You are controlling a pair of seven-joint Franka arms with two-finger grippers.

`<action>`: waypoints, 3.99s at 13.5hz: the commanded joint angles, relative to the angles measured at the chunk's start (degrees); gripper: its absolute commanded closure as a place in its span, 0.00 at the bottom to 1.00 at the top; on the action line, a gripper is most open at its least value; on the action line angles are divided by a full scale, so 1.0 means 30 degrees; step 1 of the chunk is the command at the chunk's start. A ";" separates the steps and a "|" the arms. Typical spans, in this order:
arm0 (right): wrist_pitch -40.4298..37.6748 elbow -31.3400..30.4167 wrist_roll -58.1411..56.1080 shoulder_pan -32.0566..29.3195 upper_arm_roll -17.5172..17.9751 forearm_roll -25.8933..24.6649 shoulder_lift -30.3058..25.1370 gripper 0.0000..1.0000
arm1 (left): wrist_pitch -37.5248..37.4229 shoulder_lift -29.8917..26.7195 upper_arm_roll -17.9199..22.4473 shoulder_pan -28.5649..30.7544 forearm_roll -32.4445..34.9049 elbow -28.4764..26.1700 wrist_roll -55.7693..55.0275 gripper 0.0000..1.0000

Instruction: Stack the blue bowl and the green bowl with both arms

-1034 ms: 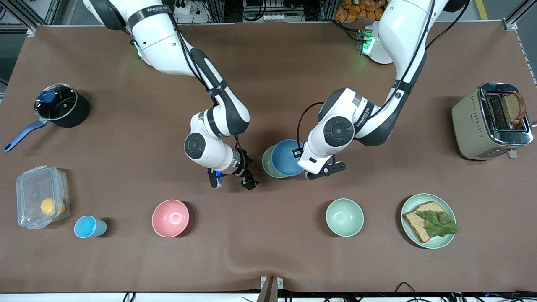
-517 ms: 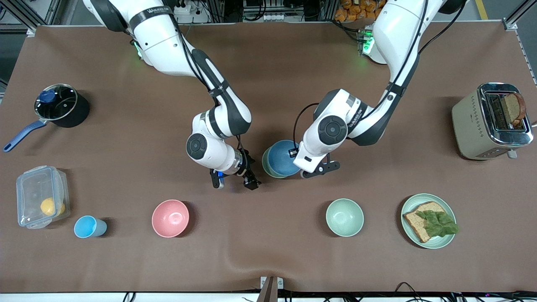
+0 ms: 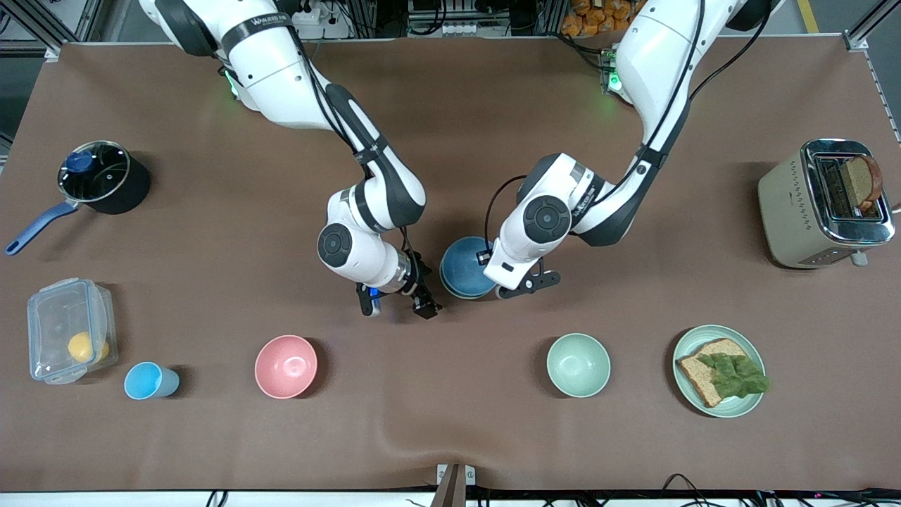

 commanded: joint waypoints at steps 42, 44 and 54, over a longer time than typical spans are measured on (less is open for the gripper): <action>-1.0614 0.2036 -0.6609 -0.3747 -0.0617 -0.1903 -0.3686 0.00 | -0.6979 -0.9042 0.0318 0.6971 0.3176 0.0149 0.5962 0.00; -1.3483 0.2036 -1.0032 -0.6089 -0.0529 -0.1814 -0.4508 0.00 | -0.7710 -0.9571 0.0318 0.7731 0.3176 0.0149 0.7249 0.00; -1.9593 0.0160 -2.6475 -1.0582 -0.0646 -0.9692 -1.1714 0.00 | -0.9264 -1.1448 0.1863 0.9236 0.1565 0.0588 1.3496 0.00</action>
